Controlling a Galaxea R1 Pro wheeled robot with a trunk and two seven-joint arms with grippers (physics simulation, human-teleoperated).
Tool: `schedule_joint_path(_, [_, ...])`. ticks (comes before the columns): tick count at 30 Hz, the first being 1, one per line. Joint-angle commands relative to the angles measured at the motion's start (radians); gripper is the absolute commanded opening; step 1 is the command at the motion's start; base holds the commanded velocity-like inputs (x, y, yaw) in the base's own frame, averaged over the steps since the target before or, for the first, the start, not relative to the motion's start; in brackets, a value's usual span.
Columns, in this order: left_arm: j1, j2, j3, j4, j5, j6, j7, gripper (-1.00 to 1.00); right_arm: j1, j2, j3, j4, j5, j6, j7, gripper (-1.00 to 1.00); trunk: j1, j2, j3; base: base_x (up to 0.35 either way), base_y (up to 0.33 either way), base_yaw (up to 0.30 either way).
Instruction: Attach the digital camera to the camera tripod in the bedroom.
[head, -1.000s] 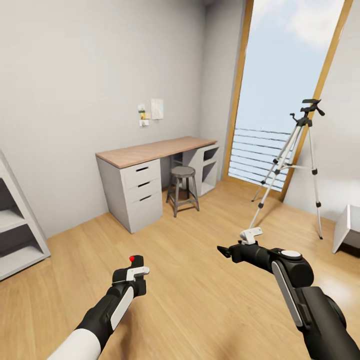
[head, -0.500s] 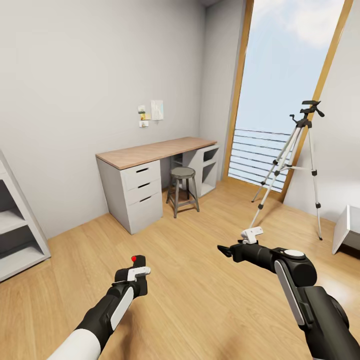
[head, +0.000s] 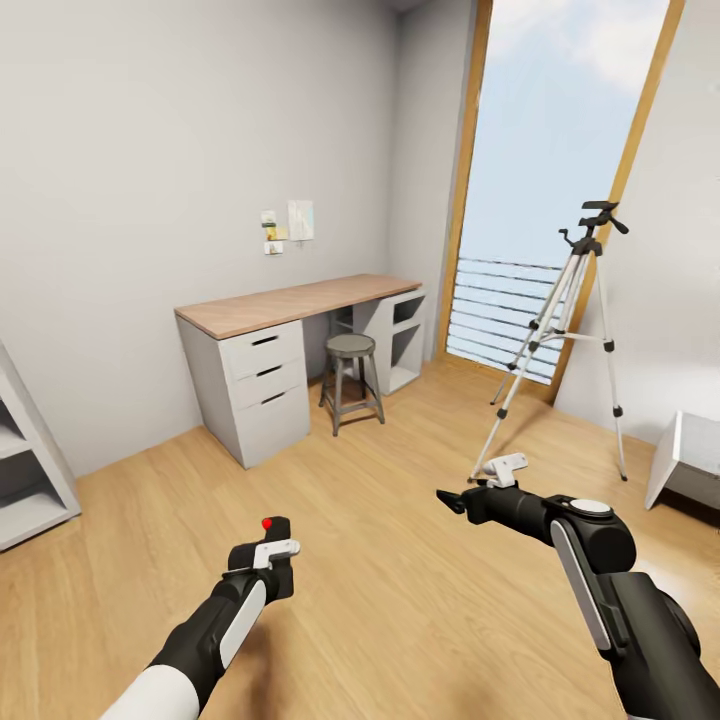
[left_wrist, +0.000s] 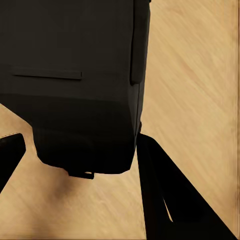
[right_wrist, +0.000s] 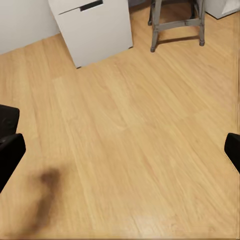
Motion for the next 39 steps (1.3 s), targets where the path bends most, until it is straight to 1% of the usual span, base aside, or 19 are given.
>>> schedule_joint_path(1, [0.0, 0.001, -0.003, -0.002, 0.007, 0.005, 0.006, -1.0, -0.001, -0.001, 0.0, 0.0, -0.003, 0.005, 0.0, 1.0, 0.0, 0.0, -0.001, 0.013, -0.326, 0.0])
schedule_joint_path(12, [0.001, 0.002, -0.002, -0.002, 0.007, 0.004, 0.006, -1.0, -0.001, -0.004, 0.0, 0.0, -0.003, 0.005, 0.0, 1.0, 0.0, 0.0, -0.001, 0.082, -0.323, 0.0])
schedule_joint_path(16, [0.003, 0.003, -0.002, -0.002, 0.007, 0.004, 0.007, -1.0, -0.001, -0.005, -0.001, 0.0, -0.003, 0.004, 0.0, 1.0, 0.0, 0.0, -0.001, 0.195, -0.281, 0.0])
schedule_joint_path(23, [0.009, 0.006, -0.002, -0.002, 0.006, 0.004, 0.006, -1.0, 0.001, -0.015, -0.004, 0.0, -0.003, -0.002, 0.001, 1.0, 0.0, 0.0, -0.001, 0.231, -0.261, 0.0])
schedule_joint_path(31, [0.01, 0.007, -0.002, -0.002, 0.006, 0.003, 0.006, -1.0, 0.001, -0.017, -0.007, 0.0, -0.003, -0.004, 0.002, 1.0, 0.0, 0.0, -0.001, 0.237, -0.257, 0.0])
schedule_joint_path(39, [0.039, 0.007, 0.001, -0.013, 0.005, 0.001, 0.01, -1.0, 0.004, -0.021, -0.01, 0.0, -0.003, -0.005, 0.002, 1.0, 0.0, 0.0, -0.001, 0.134, -0.303, 0.0])
